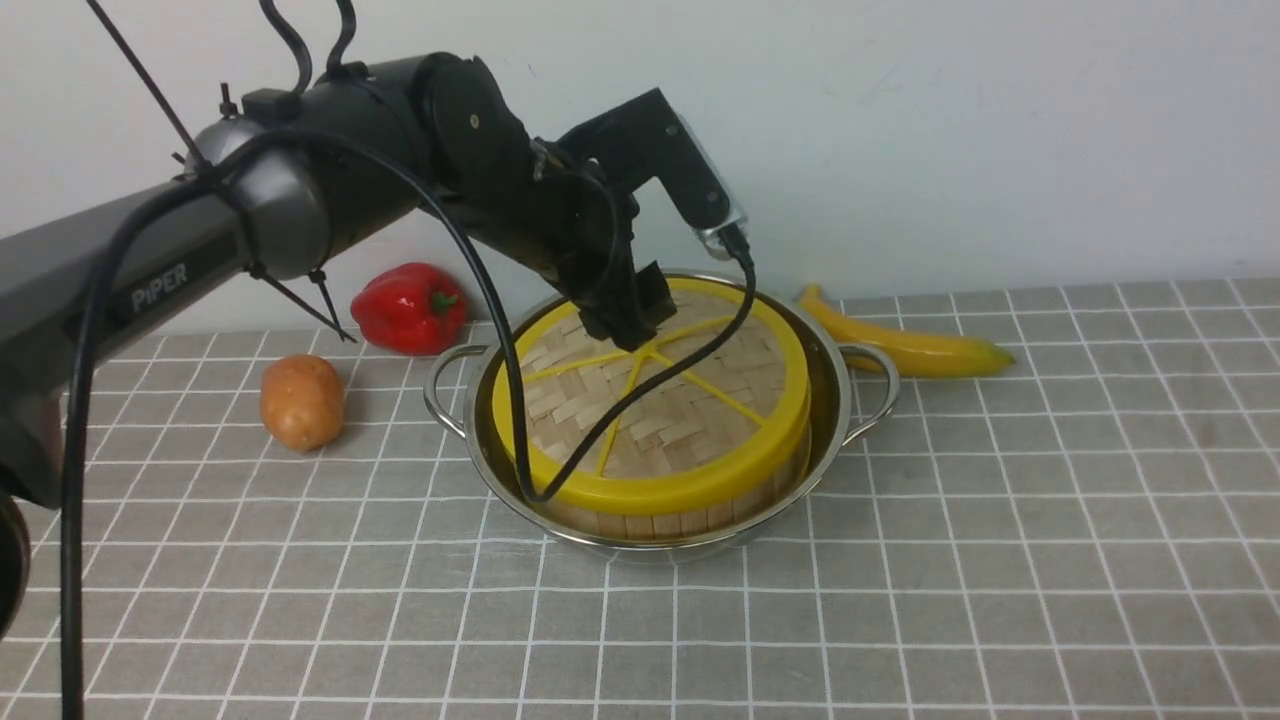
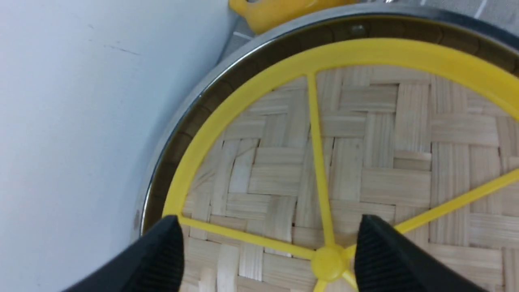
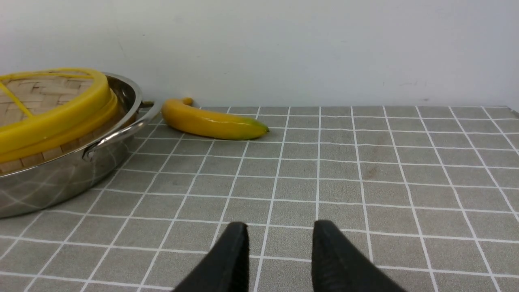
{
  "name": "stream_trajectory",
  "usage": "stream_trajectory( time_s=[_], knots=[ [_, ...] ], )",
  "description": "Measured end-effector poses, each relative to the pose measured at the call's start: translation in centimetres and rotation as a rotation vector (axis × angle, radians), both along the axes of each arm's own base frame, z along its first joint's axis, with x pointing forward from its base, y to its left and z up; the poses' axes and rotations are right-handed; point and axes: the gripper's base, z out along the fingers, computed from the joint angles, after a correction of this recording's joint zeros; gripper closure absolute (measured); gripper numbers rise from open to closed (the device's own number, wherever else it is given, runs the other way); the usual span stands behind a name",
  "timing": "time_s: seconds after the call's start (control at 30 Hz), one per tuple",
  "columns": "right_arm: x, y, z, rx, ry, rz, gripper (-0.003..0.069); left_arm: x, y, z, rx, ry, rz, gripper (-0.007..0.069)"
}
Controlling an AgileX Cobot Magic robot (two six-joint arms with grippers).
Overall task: Place the steamer in the pot on the grey tablecloth, and put the lid on the steamer.
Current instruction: 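Place the yellow bamboo steamer lid onto the steamer in the pot with the left gripper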
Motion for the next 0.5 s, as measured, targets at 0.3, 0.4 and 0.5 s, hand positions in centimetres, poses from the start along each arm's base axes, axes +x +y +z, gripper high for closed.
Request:
stream_trajectory(
  time_s=[0.3,0.4,0.5],
  knots=[
    [0.0,0.0,0.0,0.000,0.000,0.000,0.0416,0.6,-0.2,-2.1,0.000,0.058,0.034,0.0101],
    [0.0,0.0,0.0,0.000,0.000,0.000,0.0416,0.9,-0.3,-2.6,-0.004,0.052,0.044,0.0101],
    [0.0,0.0,0.0,0.000,0.000,0.000,0.0416,1.1,-0.3,-2.9,-0.004,0.049,0.046,0.0103]
  ],
)
